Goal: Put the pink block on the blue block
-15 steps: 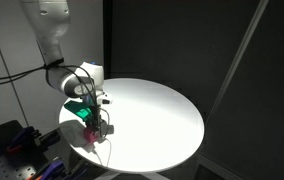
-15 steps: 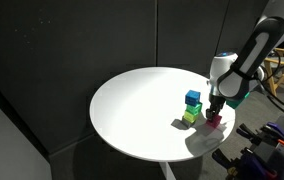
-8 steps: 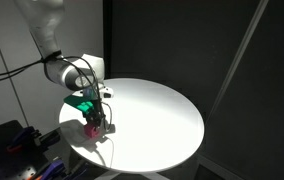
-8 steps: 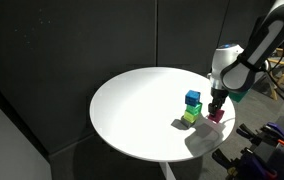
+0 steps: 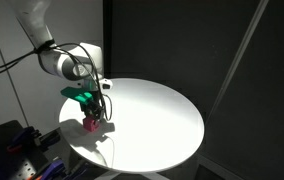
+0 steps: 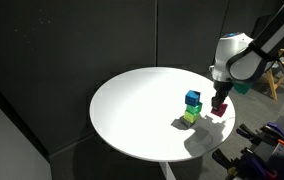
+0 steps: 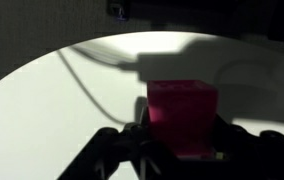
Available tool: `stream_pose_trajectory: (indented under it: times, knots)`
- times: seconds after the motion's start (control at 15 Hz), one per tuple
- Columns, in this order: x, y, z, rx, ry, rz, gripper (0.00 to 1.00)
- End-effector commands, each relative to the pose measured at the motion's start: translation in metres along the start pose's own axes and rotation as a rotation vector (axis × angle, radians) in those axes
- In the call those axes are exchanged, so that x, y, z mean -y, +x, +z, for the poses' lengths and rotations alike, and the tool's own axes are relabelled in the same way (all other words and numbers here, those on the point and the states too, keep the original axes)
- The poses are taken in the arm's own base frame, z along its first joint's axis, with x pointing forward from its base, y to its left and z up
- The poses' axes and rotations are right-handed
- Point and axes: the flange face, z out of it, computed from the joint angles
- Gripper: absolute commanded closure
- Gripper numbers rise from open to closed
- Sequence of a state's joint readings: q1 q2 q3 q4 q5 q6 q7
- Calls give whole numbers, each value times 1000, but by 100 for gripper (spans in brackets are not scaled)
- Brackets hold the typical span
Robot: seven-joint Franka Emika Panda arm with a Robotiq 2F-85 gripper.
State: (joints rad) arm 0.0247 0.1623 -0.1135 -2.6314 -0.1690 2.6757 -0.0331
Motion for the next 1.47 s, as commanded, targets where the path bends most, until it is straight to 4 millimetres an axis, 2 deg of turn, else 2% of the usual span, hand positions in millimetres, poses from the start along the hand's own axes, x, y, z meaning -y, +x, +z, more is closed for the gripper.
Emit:
stream_pose_trajectory:
  times: [0.0,0.4,0.67,1.0,1.4]
  knots:
    - [-1,-12,-27,-11,-10,-29,70]
    - [0,-14,-66,-92,6,-63,70]
    - [0,-15,-84,-142,29,-78,70]
    - [-3,-16,-98,-171,80,-65,70]
    - [-3,-20,-103,-138,96,-61,70]
